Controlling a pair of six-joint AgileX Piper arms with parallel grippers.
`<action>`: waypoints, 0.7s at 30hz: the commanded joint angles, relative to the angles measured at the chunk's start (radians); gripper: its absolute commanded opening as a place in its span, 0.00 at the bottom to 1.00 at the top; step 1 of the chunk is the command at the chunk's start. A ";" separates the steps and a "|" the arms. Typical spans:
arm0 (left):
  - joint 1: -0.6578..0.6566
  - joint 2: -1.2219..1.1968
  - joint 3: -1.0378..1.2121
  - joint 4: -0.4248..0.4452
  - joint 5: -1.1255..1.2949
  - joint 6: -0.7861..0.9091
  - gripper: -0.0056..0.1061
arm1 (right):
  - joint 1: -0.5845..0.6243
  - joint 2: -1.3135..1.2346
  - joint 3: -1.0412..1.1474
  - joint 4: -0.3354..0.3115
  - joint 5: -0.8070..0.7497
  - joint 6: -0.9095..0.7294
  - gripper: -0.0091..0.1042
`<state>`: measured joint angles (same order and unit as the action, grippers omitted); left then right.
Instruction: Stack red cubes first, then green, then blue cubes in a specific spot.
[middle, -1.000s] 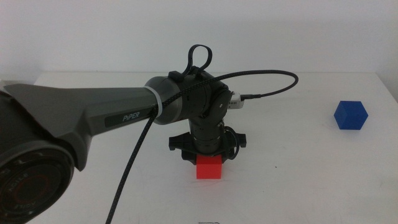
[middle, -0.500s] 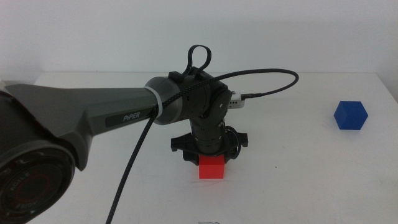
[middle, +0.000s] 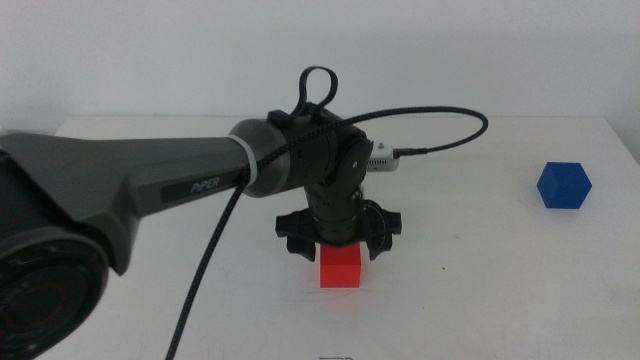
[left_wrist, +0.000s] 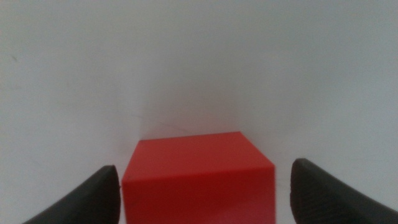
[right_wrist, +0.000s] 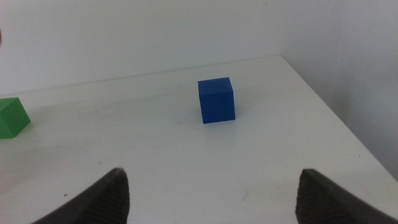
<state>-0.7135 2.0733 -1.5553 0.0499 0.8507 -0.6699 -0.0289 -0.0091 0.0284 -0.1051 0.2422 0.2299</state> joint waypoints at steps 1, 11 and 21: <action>-0.004 -0.088 -0.025 0.014 -0.021 0.003 0.89 | -0.006 -0.022 -0.018 -0.013 -0.071 -0.012 0.79; -0.004 -0.154 -0.052 0.055 0.055 0.004 0.89 | -0.006 -0.022 -0.018 -0.013 -0.071 -0.012 0.79; -0.004 -0.202 -0.268 0.131 0.353 0.057 0.89 | -0.006 -0.022 -0.018 -0.013 -0.071 -0.012 0.79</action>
<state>-0.7135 1.9402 -1.7635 0.1636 1.1699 -0.6233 -0.0289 -0.0091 0.0284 -0.1051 0.2422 0.2299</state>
